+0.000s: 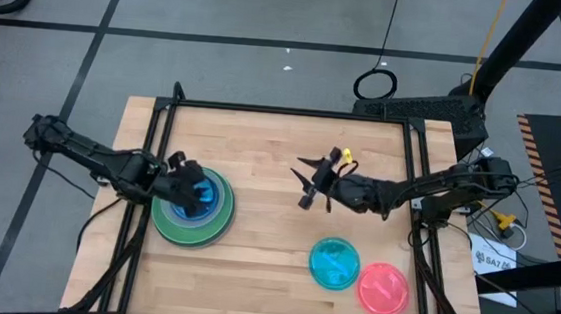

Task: Stack plastic plates
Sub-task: Stack the light blue plate on top of the light blue plate

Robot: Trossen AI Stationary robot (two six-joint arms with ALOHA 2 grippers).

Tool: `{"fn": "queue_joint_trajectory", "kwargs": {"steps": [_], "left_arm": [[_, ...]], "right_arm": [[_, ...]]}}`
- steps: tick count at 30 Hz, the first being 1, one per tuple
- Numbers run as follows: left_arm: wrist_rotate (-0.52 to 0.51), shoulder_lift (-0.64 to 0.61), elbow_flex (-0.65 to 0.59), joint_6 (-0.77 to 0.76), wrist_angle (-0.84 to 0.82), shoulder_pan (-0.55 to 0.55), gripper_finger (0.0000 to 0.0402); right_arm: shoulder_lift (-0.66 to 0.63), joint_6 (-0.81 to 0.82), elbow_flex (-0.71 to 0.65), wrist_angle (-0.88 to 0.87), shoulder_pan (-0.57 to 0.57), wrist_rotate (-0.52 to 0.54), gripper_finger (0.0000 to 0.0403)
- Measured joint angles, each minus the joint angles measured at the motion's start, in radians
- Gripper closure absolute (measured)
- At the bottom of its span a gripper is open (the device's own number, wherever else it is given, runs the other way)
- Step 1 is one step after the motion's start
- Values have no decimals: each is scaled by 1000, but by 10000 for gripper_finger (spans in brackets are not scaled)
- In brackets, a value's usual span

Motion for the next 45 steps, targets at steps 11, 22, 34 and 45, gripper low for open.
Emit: {"fn": "queue_joint_trajectory", "kwargs": {"steps": [11,22,34,45], "left_arm": [[-41,0,0,89,43,-11,245],[-42,0,0,86,44,-11,245],[-42,0,0,61,47,-11,245],[-42,0,0,59,47,-11,245]], "right_arm": [[1,664,274,-890,2,-418,248],[1,1136,275,-1554,85,-755,248],[1,1202,84,-1459,115,-808,248],[1,1200,21,-1307,115,-752,248]]}}
